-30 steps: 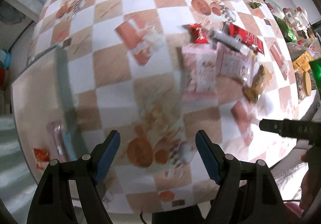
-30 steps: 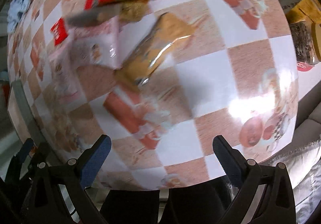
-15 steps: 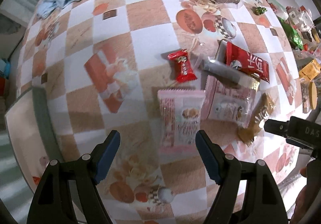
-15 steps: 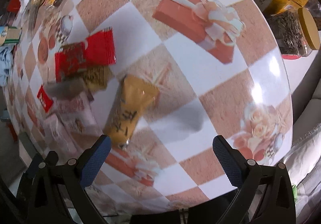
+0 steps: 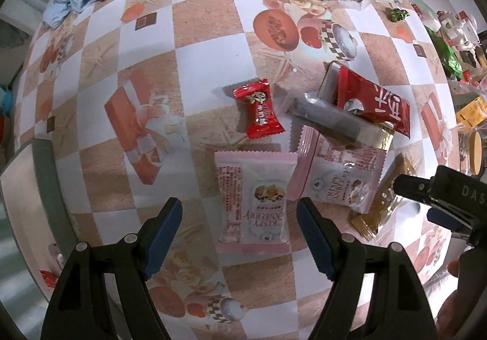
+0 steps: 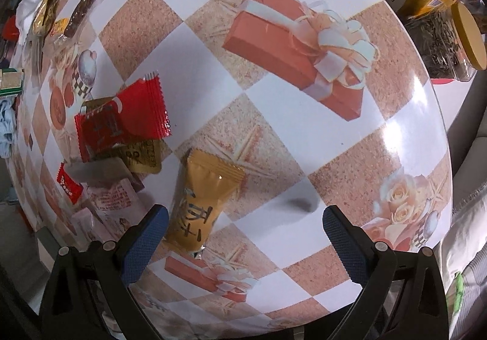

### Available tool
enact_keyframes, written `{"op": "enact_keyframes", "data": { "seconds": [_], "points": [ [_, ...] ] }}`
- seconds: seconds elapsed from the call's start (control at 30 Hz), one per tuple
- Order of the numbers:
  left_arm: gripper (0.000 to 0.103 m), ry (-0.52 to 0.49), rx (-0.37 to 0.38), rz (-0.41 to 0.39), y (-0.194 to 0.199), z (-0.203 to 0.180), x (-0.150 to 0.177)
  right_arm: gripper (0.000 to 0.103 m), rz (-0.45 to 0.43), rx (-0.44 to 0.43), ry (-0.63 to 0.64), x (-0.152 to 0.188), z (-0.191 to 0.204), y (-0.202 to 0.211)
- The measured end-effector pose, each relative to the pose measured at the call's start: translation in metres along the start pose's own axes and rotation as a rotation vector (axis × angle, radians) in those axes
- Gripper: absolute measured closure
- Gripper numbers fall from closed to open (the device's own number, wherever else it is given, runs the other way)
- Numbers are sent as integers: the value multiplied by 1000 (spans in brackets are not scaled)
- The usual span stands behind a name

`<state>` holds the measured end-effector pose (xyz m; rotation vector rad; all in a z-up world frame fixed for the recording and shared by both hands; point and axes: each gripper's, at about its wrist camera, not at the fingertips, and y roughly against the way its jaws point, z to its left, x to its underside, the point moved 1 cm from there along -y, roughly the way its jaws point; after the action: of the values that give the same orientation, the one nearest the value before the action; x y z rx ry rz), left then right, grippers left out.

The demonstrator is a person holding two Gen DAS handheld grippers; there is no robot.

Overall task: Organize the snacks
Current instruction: 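Grasp the pink Crispy Cranberry packet with the left gripper while the right grasps the gold bar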

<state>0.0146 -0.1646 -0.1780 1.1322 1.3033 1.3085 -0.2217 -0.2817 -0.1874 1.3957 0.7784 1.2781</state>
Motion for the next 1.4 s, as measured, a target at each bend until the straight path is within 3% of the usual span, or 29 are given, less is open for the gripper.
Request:
{"op": "enact_keyframes", "data": {
  "seconds": [0.23, 0.43, 0.57, 1.1, 1.3, 1.37, 1.4],
  "points": [
    [23, 21, -14, 46, -27, -1, -12, 1, 20, 34, 10, -14, 9, -18],
    [23, 18, -5, 40, -36, 2, -19, 1, -3, 90, 61, -21, 18, -23],
    [22, 11, -16, 38, -38, 10, -16, 1, -2, 116, 65, -5, 15, -24],
    [21, -27, -14, 45, -43, 16, -9, 1, 8, 131, 64, 3, -20, -20],
    [21, -75, -28, 43, -45, 4, -11, 1, 34, 114, 97, 28, -1, -30],
    [25, -95, -25, 43, -45, -1, -11, 2, 32, 120, 149, 33, 11, -32],
    [34, -102, -12, 41, -44, -4, -10, 6, 30, 125, 172, 36, 15, -33]
  ]
}}
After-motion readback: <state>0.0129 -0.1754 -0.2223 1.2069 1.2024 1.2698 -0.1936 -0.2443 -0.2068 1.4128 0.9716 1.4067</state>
